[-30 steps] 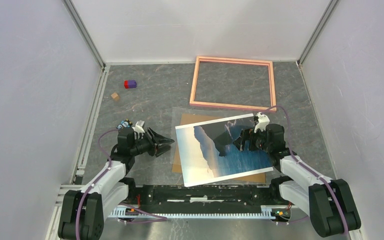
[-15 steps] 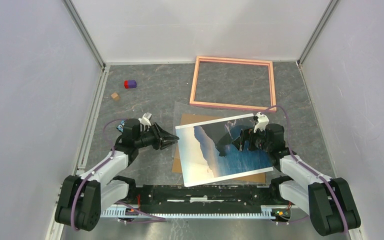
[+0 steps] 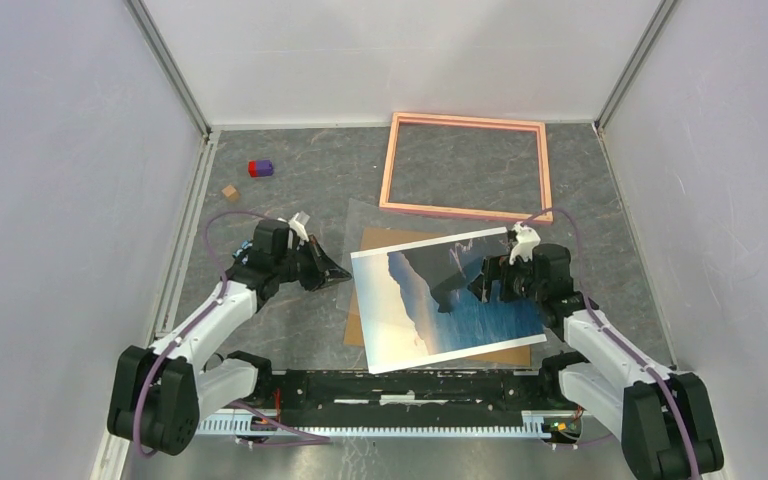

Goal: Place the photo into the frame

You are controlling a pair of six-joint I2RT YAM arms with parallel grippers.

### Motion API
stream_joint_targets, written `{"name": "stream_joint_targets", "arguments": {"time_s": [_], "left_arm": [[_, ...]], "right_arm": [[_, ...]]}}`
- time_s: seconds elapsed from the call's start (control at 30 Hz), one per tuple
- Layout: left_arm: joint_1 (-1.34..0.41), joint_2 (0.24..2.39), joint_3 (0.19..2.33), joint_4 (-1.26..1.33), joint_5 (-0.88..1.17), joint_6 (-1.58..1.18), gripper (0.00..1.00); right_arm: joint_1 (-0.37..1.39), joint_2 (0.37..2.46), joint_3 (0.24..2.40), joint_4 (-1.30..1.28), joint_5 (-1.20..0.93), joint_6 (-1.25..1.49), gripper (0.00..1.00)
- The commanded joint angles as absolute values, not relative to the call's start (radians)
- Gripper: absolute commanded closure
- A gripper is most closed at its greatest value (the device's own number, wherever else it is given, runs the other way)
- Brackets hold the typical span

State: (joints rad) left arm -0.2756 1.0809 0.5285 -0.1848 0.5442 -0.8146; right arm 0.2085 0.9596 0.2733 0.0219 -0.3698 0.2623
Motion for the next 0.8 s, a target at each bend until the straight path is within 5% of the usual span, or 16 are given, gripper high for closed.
{"name": "stream_joint_targets", "arguments": {"time_s": [0.0,0.4,0.77], "left_arm": [[-0.276,1.062,0.627,-0.291,0.537,-0.664,0.98],[-0.276,0.966,0.792,-0.428,0.614,-0.639,0.98],[-0.273,0.951,0.966,-0.528,0.512,-0.615,0.98]], "right_arm": [[0.206,0.919,0.354,-0.05,-0.328,0.232,0.02],[0.205,0.834,0.531,-0.304,-0.205,0.234,0.02],[0.203,0.891,0.552,-0.288,-0.339,0.303,0.02]]}}
